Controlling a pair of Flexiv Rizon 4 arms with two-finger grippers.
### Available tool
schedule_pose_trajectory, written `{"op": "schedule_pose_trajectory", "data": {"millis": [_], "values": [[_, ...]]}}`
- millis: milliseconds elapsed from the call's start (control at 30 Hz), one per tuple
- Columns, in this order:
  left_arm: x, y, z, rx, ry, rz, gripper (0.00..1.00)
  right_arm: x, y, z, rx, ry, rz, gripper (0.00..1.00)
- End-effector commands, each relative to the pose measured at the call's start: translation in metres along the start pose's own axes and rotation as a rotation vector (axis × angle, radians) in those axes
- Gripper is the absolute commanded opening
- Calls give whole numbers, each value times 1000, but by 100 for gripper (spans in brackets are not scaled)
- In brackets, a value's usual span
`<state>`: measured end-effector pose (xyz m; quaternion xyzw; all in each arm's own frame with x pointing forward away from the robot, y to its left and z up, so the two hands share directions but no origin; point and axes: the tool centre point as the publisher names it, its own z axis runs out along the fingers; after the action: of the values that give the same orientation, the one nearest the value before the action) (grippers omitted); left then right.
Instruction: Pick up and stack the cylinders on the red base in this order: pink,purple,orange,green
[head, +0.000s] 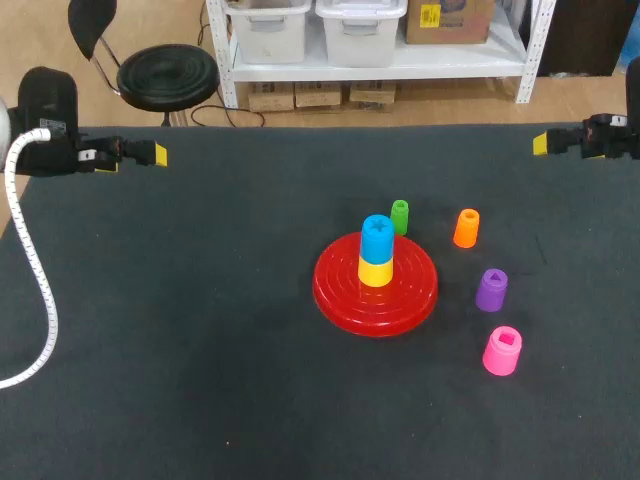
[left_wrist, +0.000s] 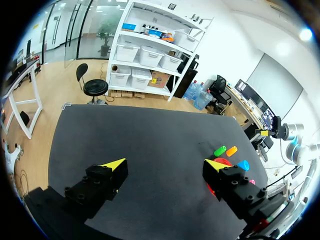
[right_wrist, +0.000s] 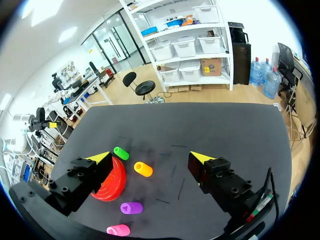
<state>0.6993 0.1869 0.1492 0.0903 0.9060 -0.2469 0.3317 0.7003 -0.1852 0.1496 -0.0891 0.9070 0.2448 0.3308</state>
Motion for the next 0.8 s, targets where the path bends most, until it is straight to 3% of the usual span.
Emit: {"op": "schedule_pose_trajectory", "data": {"millis": [33,467,533,600,667,800], "values": [[-1,-2,0,-8,5,-2,100,0,0,0,1,0,0,100],[-1,-2,0,-8,5,-2,100,0,0,0,1,0,0,100],[-2,-9,-3,-12,-33,110,100,0,0,0,1,0,0,100],[-1,-18,-5,38,-49,247,100,0,0,0,1,0,0,100],[4,-27,-8,68,-60,431,100,0,0,0,1,0,0,100],[23,-42,-15,228,-45,769,100,0,0,0,1,0,0,100]]}}
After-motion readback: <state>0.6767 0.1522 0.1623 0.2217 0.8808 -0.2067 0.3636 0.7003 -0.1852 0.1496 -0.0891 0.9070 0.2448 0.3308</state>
